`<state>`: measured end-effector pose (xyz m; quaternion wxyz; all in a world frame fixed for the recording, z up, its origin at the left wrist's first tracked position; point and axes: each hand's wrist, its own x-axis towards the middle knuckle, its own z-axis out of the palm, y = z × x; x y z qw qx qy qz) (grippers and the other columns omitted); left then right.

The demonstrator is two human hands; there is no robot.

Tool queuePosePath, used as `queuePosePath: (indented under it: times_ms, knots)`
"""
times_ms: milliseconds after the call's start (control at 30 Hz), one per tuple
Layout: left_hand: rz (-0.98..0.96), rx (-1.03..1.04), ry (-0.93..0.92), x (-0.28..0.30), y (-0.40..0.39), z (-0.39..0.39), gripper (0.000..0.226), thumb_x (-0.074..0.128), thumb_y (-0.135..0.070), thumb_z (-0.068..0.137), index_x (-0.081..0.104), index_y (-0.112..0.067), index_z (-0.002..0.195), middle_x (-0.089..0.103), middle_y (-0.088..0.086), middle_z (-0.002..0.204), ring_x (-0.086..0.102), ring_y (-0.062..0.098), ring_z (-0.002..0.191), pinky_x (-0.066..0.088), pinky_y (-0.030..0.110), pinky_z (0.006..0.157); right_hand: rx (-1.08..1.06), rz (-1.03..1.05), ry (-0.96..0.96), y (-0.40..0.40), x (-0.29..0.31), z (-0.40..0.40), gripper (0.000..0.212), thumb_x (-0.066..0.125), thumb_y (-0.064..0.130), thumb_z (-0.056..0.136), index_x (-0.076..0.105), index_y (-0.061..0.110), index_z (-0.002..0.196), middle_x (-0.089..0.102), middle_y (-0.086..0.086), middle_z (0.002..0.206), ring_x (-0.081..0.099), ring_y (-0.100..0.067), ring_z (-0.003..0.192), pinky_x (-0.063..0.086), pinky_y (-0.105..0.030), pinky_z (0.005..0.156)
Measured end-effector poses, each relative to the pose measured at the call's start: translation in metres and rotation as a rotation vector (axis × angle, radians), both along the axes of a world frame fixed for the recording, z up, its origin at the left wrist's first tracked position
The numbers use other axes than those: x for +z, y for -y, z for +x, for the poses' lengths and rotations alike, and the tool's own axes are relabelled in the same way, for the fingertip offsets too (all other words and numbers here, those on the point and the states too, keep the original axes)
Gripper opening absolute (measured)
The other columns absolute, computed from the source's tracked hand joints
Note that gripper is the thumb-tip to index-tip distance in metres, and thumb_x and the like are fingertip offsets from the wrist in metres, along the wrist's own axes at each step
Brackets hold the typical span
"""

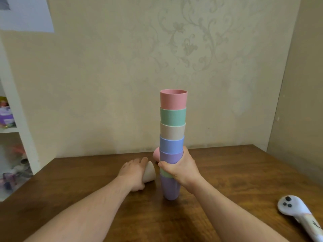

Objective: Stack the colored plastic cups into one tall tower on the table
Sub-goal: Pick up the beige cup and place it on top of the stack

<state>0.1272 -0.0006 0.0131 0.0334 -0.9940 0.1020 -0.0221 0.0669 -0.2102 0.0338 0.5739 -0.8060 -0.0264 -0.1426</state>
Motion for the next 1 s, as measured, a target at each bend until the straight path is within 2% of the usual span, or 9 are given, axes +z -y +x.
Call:
queuePosePath:
  times_ms: [167,333,467,600,733,800,867,933,1000]
  knots:
    - [0.014,-0.006,-0.139,0.008,-0.005,-0.023,0.122,0.081,-0.049,0.074,0.007,-0.038,0.171,0.048,0.009,0.156,0.05,0.036,0.144,0.043,0.048,0.118,-0.009,-0.017,-0.025,0.0,-0.002,0.004,0.066,0.097,0.045,0.065,0.064,0.034,0.121,0.079,0.011,0.111,0.076,-0.01,0.103,0.065,-0.04,0.092]
    - [-0.141,0.031,-0.187,0.008,-0.009,-0.041,0.114,0.072,-0.069,0.074,0.017,-0.039,0.169,0.057,0.008,0.148,0.059,0.033,0.134,0.053,0.045,0.105,-0.008,-0.048,-0.035,-0.001,-0.01,0.016,0.069,0.093,0.053,0.062,0.07,0.029,0.122,0.082,0.009,0.111,0.079,-0.015,0.103,0.067,-0.048,0.093]
    - [-0.279,0.083,-0.216,0.003,-0.015,-0.049,0.116,0.076,-0.073,0.072,0.021,-0.037,0.167,0.059,0.005,0.147,0.062,0.029,0.128,0.056,0.044,0.1,0.0,-0.05,-0.023,0.0,-0.013,0.02,0.07,0.094,0.056,0.062,0.07,0.029,0.122,0.082,0.009,0.112,0.079,-0.015,0.103,0.067,-0.048,0.092]
    - [-0.636,0.119,-0.117,0.015,-0.025,-0.048,0.109,0.089,-0.06,0.07,0.034,-0.032,0.16,0.066,0.006,0.137,0.068,0.026,0.112,0.06,0.04,0.093,0.005,-0.019,-0.019,0.0,-0.012,0.017,0.069,0.095,0.055,0.061,0.069,0.032,0.121,0.082,0.009,0.111,0.08,-0.016,0.103,0.067,-0.049,0.092]
    - [-1.184,0.136,0.062,0.073,-0.021,-0.045,0.099,0.093,-0.029,0.082,0.035,-0.027,0.162,0.062,0.007,0.141,0.068,0.029,0.117,0.062,0.044,0.093,0.004,0.025,-0.036,-0.002,-0.007,0.007,0.071,0.094,0.054,0.058,0.064,0.037,0.121,0.08,0.01,0.112,0.077,-0.015,0.105,0.066,-0.045,0.093]
    - [-1.375,0.133,0.178,0.12,-0.014,-0.04,0.081,0.094,-0.031,0.082,0.048,-0.02,0.148,0.067,0.009,0.136,0.07,0.029,0.115,0.062,0.042,0.083,0.006,0.035,-0.038,-0.002,-0.003,0.003,0.07,0.093,0.054,0.058,0.063,0.037,0.119,0.079,0.01,0.111,0.077,-0.015,0.104,0.066,-0.045,0.094]
    - [-1.549,0.063,0.3,0.171,-0.003,-0.044,0.081,0.094,-0.045,0.07,0.055,-0.016,0.135,0.072,0.008,0.128,0.073,0.026,0.111,0.059,0.036,0.073,0.001,0.028,-0.036,-0.003,-0.001,0.0,0.072,0.091,0.056,0.056,0.062,0.036,0.119,0.079,0.01,0.111,0.076,-0.016,0.104,0.066,-0.046,0.094]
    - [-1.671,-0.029,0.432,0.217,0.01,-0.054,0.077,0.091,-0.05,0.071,0.053,-0.018,0.13,0.071,-0.001,0.12,0.072,0.015,0.104,0.057,0.034,0.075,-0.003,0.025,-0.039,-0.003,0.001,-0.001,0.074,0.09,0.056,0.055,0.062,0.036,0.12,0.078,0.009,0.113,0.076,-0.017,0.104,0.066,-0.047,0.095]
    - [-1.731,-0.126,0.511,0.255,0.023,-0.063,0.066,0.088,-0.047,0.081,0.049,-0.023,0.128,0.067,-0.009,0.116,0.068,0.007,0.103,0.059,0.036,0.086,-0.01,0.012,-0.037,-0.003,0.003,-0.002,0.076,0.09,0.058,0.055,0.061,0.036,0.121,0.077,0.007,0.115,0.076,-0.017,0.105,0.066,-0.048,0.095]
